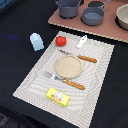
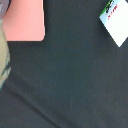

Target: Interact with the objects in diverse but meaningful ways.

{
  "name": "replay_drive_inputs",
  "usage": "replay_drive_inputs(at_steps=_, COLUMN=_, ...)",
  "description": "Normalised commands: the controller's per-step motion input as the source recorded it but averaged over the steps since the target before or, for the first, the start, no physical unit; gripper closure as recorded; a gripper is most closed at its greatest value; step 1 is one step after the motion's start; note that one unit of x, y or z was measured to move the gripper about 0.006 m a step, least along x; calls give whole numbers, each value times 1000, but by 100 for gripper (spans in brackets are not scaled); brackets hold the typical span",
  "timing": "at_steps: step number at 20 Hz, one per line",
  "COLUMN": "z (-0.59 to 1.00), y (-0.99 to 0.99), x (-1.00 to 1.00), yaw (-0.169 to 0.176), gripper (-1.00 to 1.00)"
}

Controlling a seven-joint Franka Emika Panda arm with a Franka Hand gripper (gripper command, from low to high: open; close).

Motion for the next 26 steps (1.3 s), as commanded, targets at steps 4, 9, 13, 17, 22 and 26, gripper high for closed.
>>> replay_drive_inputs(at_steps=4, z=-194, y=-26, x=79, yaw=-2, gripper=-100)
replay_drive_inputs(at_steps=9, z=-347, y=-245, x=41, yaw=5, gripper=-100)
replay_drive_inputs(at_steps=13, z=-466, y=-429, x=-30, yaw=16, gripper=-100)
replay_drive_inputs(at_steps=17, z=-569, y=-504, x=-284, yaw=36, gripper=-100)
replay_drive_inputs(at_steps=22, z=-537, y=-484, x=-333, yaw=76, gripper=-100)
replay_drive_inputs(at_steps=26, z=-504, y=-449, x=-266, yaw=94, gripper=-100)
